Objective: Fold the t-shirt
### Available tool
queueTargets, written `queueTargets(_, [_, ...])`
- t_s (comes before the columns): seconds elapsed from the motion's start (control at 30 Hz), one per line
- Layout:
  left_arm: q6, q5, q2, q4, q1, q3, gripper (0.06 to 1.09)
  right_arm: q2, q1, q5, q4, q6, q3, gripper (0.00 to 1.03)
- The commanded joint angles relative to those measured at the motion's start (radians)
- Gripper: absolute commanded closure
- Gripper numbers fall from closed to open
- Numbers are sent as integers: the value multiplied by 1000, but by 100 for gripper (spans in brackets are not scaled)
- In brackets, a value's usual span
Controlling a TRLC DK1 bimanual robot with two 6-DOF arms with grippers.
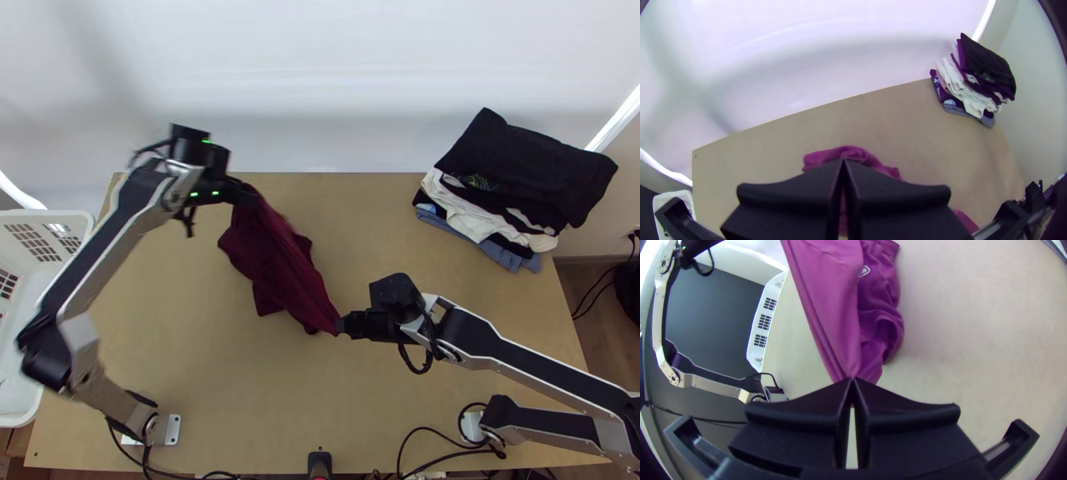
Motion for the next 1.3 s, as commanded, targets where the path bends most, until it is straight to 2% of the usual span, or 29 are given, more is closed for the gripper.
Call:
queueTargets(0.0, [-15,-4,-114,-49,13,-105,105,17,-5,-7,-8,0,-33,100])
queueTargets(0.3, [-12,2,-384,-90,-169,-654,105,51,-2,-8,-6,6,-28,100])
queueTargets(0.53, [86,18,-470,-131,-206,-837,105,82,-3,-5,-14,-5,-50,100])
queueTargets(0.63, [120,19,-471,-138,-173,-845,105,87,-8,38,4,-39,-50,98])
queueTargets(0.67, [131,19,-473,-138,-163,-846,105,88,-14,56,6,-60,-46,89])
queueTargets(0.8, [155,19,-473,-138,-153,-852,105,74,-43,64,0,-152,-37,32])
queueTargets(0.83, [158,19,-473,-134,-146,-852,105,68,-60,64,0,-158,-31,22])
queueTargets(0.87, [158,19,-473,-131,-143,-851,105,65,-80,64,0,-158,-16,20])
queueTargets(1.0, [158,19,-473,-125,-139,-851,105,111,-164,47,3,-169,89,21])
queueTargets(1.07, [157,19,-474,-125,-136,-851,105,165,-192,-23,1,-198,147,22])
queueTargets(1.27, [158,18,-483,-125,-119,-848,105,298,-203,-235,-2,-261,268,55])
